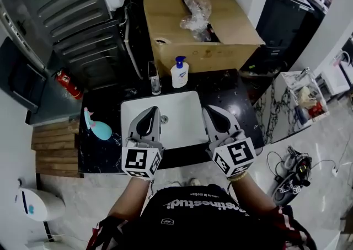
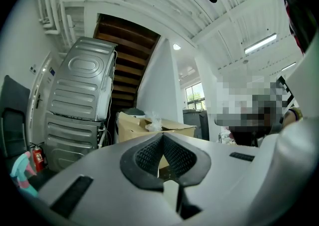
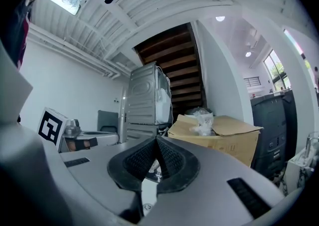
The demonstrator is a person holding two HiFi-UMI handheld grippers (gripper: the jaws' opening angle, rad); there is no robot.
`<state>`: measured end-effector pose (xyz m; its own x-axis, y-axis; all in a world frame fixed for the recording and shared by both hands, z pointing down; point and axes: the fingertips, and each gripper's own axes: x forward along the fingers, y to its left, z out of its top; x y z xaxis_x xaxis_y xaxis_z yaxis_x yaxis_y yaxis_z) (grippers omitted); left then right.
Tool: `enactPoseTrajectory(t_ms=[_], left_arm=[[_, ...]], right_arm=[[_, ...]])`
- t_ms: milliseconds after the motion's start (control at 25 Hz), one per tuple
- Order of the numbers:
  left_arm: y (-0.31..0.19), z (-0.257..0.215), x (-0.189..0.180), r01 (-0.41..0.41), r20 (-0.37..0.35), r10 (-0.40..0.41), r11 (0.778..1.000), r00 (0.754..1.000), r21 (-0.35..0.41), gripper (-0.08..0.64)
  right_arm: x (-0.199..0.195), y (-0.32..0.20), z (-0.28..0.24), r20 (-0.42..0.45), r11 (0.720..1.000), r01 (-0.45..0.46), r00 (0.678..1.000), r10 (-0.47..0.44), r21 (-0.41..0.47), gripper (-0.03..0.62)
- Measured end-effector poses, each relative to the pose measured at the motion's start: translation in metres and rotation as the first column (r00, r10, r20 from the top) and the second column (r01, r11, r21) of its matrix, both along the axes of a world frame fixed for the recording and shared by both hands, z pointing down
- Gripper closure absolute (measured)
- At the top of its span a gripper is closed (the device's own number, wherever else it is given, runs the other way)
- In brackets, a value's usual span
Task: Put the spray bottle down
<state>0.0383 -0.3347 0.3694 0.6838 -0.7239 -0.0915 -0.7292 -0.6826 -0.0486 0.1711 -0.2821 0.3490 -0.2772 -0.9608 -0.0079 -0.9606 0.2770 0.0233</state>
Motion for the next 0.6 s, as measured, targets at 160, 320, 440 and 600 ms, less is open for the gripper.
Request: enactPoseTrajectory(t_ms=[160,320,440,600], left_arm=[[0.004,0.000,-0.002,-0.005,-0.001,0.005,1.000,1.000,-0.002,0.545],[0.005,0.005,-0.004,-0.006,-0.004,0.006,1.000,1.000,-0.016,0.545],[0.005,0.008,-0.007,-0.008,-0.025,0.007,0.999,1.000,-0.041,0.545],[0.005,0.012,-0.012,-0.004,-0.029,0.002,0.999,1.000,-0.051,0.545]], right_arm=[[-0.005,-0.002,0.000,0.004,1.000,0.007,1.000,-0.007,-0.001,0.555],[-0.011,-0.005,0.002,0.006,1.000,0.017,1.000,-0.017,-0.005,0.555],[-0.013,-0.007,0.004,0.006,1.000,0.023,1.000,-0.022,-0.014,0.555],[-0.017,-0.009,0.006,-0.005,0.999,0.025,1.000,-0.025,-0.022,0.555]])
